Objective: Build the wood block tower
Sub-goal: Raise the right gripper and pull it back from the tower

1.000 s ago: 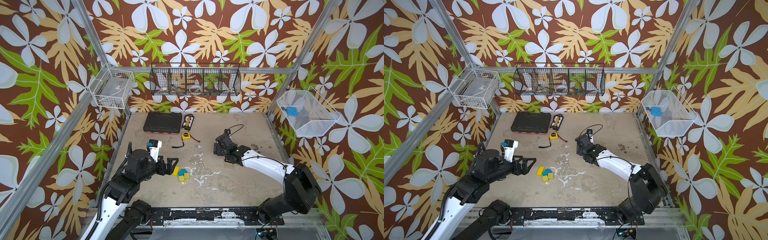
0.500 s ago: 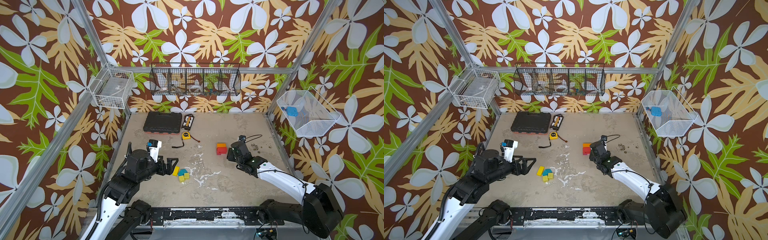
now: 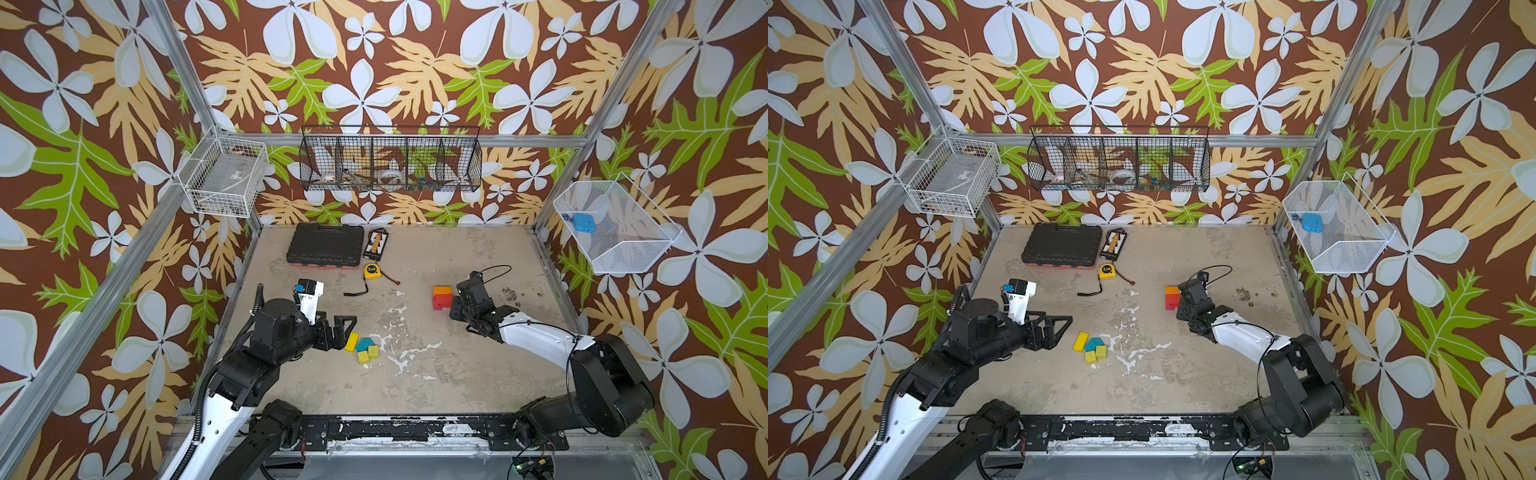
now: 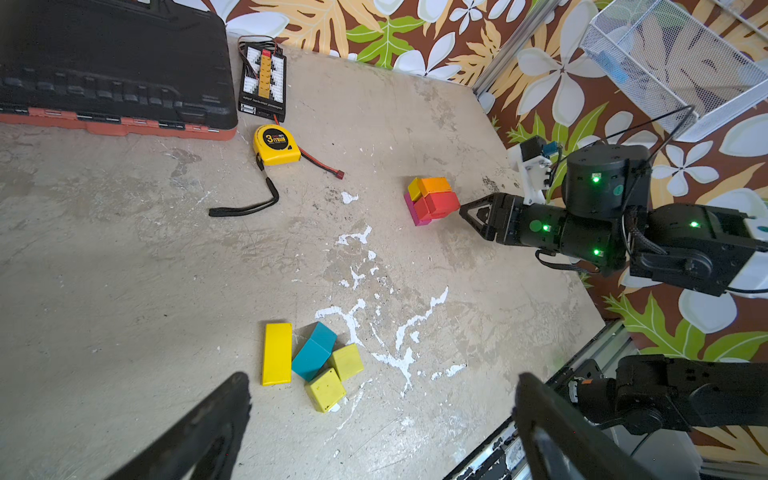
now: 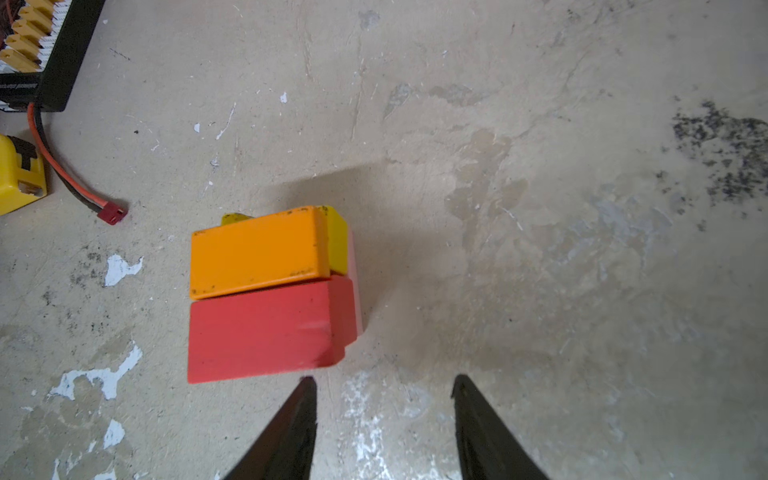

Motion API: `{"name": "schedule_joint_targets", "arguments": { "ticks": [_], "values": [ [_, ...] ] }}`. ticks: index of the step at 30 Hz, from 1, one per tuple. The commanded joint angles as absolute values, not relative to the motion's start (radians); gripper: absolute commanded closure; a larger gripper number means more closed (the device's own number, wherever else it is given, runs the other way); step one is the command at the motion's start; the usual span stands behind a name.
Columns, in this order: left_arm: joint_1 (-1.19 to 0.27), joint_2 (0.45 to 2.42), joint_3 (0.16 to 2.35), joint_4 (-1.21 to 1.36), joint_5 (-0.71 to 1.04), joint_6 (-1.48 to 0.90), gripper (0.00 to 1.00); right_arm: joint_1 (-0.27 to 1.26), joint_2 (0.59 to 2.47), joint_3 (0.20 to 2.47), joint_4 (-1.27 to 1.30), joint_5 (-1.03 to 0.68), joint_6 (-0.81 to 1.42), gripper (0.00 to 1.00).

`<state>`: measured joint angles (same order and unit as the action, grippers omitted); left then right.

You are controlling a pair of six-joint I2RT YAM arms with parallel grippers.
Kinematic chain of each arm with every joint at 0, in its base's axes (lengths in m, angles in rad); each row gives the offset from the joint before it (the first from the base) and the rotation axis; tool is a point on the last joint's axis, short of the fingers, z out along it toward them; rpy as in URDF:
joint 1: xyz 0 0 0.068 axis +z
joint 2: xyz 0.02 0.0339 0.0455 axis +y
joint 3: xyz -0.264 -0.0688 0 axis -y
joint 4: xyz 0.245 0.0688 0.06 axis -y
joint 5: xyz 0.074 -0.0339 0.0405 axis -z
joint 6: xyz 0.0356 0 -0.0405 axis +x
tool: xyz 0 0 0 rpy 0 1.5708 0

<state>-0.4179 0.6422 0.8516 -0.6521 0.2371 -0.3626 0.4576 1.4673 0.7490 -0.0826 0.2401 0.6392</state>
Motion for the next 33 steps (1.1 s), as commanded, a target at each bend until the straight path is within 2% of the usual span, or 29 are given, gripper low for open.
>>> {"name": "schedule_joint_targets", "arguments": {
  "ticks": [1, 16, 24, 29, 33],
  "values": [
    [-0.417, 0.642, 0.851, -0.639, 0.238, -0.36, 0.0, 0.458, 1.485, 0.765, -0.058, 0.238, 0.627, 0.49],
    [-0.417, 0.641, 0.851, -0.639, 0.238, -0.36, 0.0, 0.458, 1.511, 0.787, -0.071, 0.227, 0.625, 0.53],
    [-0.417, 0.642, 0.851, -0.639, 0.238, -0.36, 0.0, 0.459, 1.395, 0.743, -0.096, 0.238, 0.639, 0.53],
    [-0.417, 0.641, 0.852, -0.64, 0.237, -0.361, 0.0, 0.478, 1.285, 0.701, -0.097, 0.214, 0.653, 0.5],
    [-0.417, 0.643, 0.851, -0.64, 0.237, -0.361, 0.0, 0.601, 1.232, 0.725, -0.136, 0.291, 0.669, 0.42]
  ]
}}
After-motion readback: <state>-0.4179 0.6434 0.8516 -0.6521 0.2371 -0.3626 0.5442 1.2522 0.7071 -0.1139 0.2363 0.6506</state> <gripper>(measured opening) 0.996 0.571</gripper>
